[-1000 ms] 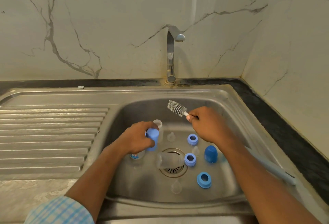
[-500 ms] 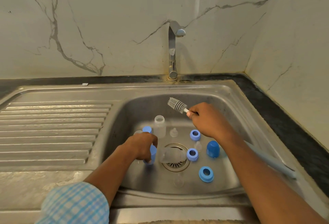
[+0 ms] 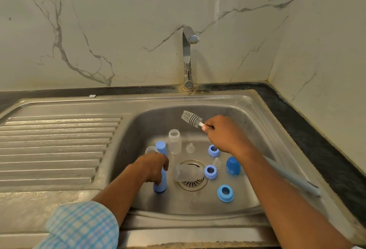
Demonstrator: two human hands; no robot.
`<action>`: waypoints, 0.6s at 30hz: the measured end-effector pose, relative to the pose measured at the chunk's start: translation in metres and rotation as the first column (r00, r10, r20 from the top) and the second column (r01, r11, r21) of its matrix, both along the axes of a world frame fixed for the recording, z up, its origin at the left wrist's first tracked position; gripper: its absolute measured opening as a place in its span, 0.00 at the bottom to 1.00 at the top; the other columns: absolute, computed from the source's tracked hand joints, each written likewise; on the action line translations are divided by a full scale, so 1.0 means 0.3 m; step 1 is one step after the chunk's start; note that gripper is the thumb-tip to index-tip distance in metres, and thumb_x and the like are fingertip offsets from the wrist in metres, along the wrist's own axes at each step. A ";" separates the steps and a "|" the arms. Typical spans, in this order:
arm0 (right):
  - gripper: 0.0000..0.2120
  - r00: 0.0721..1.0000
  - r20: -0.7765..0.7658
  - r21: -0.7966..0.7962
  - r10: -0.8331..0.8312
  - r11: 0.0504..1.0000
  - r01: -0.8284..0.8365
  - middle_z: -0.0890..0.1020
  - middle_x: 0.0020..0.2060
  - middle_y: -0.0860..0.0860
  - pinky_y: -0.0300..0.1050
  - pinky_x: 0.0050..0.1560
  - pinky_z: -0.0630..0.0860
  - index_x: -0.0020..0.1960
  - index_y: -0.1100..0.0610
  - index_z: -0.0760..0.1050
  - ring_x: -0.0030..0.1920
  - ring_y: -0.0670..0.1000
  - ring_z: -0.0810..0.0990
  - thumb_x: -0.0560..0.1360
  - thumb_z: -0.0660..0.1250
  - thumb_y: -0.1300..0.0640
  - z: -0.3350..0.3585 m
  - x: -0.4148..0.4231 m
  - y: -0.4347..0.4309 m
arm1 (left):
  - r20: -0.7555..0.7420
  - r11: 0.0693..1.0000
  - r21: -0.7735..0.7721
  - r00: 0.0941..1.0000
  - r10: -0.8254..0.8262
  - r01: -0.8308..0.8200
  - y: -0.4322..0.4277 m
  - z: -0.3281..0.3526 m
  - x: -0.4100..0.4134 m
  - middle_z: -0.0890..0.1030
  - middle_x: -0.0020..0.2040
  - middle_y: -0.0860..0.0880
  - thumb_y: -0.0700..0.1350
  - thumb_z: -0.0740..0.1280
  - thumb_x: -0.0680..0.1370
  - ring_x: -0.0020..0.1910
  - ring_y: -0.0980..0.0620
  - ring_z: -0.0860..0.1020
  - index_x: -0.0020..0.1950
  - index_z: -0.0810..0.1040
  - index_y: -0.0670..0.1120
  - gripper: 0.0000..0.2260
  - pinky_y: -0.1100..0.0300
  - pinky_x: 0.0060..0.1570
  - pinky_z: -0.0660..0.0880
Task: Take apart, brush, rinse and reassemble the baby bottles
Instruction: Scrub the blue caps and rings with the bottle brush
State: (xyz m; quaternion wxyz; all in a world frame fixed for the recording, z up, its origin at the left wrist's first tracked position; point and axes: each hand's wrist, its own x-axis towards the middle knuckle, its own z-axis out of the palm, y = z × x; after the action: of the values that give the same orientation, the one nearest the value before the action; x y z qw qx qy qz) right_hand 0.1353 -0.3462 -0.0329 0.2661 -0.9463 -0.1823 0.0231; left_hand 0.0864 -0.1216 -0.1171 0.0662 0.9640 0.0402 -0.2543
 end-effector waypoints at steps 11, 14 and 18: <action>0.19 1.000 0.017 -0.004 0.001 1.000 -0.001 0.70 0.25 0.49 0.48 0.33 0.66 0.31 0.51 0.67 0.32 0.57 0.77 0.81 0.62 0.53 -0.009 0.004 0.006 | 0.570 0.980 -0.112 0.798 0.197 -0.162 0.008 0.144 0.051 0.82 0.41 0.49 0.55 0.66 0.77 0.43 0.46 0.80 0.45 0.83 0.49 0.12 0.56 0.41 0.75; 0.19 1.000 0.010 -0.006 -0.002 1.000 0.002 0.70 0.25 0.49 0.47 0.32 0.65 0.30 0.51 0.67 0.29 0.53 0.72 0.81 0.62 0.53 -0.010 0.007 0.003 | 0.520 0.976 -0.003 0.834 0.186 -0.216 0.027 0.119 0.138 0.83 0.50 0.46 0.50 0.66 0.76 0.46 0.44 0.80 0.53 0.82 0.47 0.11 0.56 0.43 0.75; 0.20 1.000 0.006 -0.014 0.009 1.000 -0.009 0.69 0.25 0.49 0.45 0.30 0.61 0.30 0.51 0.66 0.27 0.50 0.66 0.80 0.62 0.54 -0.006 0.012 -0.001 | 0.300 0.977 0.112 0.944 0.139 -0.179 0.016 0.052 0.227 0.79 0.51 0.48 0.53 0.68 0.75 0.45 0.47 0.76 0.60 0.78 0.47 0.17 0.55 0.45 0.72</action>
State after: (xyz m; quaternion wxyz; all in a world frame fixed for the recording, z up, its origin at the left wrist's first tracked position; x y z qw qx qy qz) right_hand 0.1390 -0.3466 -0.0348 0.2589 -0.9473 -0.1871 0.0227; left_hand 0.1546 -0.1169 -0.1016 0.0251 0.9867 0.1253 -0.1001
